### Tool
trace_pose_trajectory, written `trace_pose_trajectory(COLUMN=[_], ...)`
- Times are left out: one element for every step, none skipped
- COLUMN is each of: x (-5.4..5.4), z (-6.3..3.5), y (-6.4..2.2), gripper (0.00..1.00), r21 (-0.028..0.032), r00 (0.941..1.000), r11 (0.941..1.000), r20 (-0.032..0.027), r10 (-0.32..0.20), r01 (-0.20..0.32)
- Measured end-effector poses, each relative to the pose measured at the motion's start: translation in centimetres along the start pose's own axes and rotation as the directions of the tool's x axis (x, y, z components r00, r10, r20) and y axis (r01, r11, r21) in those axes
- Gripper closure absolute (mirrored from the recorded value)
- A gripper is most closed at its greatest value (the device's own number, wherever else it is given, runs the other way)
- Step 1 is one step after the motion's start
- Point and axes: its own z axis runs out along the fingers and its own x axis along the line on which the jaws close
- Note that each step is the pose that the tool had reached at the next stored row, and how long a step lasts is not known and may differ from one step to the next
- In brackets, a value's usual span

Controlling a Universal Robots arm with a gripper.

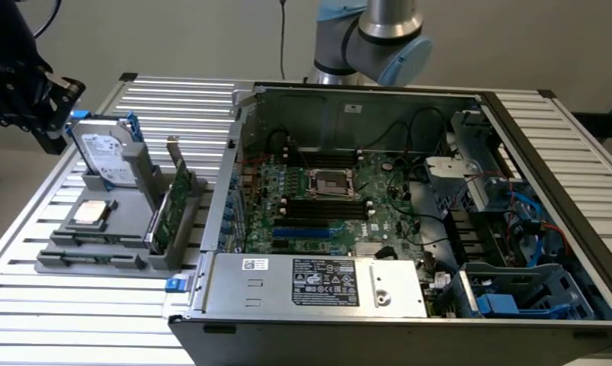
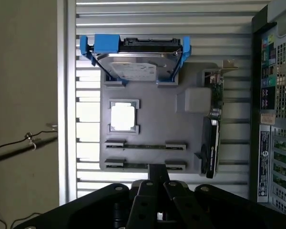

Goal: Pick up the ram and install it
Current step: 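Reach for the ram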

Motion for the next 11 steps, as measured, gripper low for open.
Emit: trace_pose_trajectory(x=[0.00,-0.01,-0.01,0.00,0.00,0.00,-0.01,-0.01,-0.01,-0.01,-0.01], z=[0.02,0.04,0.06,0.06,0.06,0.05,0.05,0.05,0.05,0.05,0.05], y=[-0.16,-0.28,-0.33,-0.33,-0.33,-0.33,-0.33,-0.33,-0.34,-0.34,-0.33], gripper=[0.89,0.89,0.89,0.89,0.89,0.89,0.89,0.89,0.89,0.89,0.89], r21=[0.0001,-0.0003,-0.0008,-0.0008,-0.0008,-0.0007,-0.0007,-0.0007,-0.0007,-0.0006,-0.0007], r00=[1.0000,1.0000,1.0000,1.0000,1.0000,1.0000,1.0000,1.0000,1.0000,1.0000,1.0000], r11=[1.0000,1.0000,1.0000,1.0000,1.0000,1.0000,1.0000,1.0000,1.0000,1.0000,1.0000], r20=[-0.0001,-0.0003,-0.0005,-0.0009,-0.0010,-0.0010,-0.0011,-0.0011,-0.0012,-0.0012,-0.0012], r10=[-0.002,-0.003,-0.004,-0.005,-0.005,-0.006,-0.006,-0.007,-0.007,-0.008,-0.008], r01=[0.002,0.003,0.004,0.005,0.005,0.006,0.006,0.007,0.007,0.008,0.008])
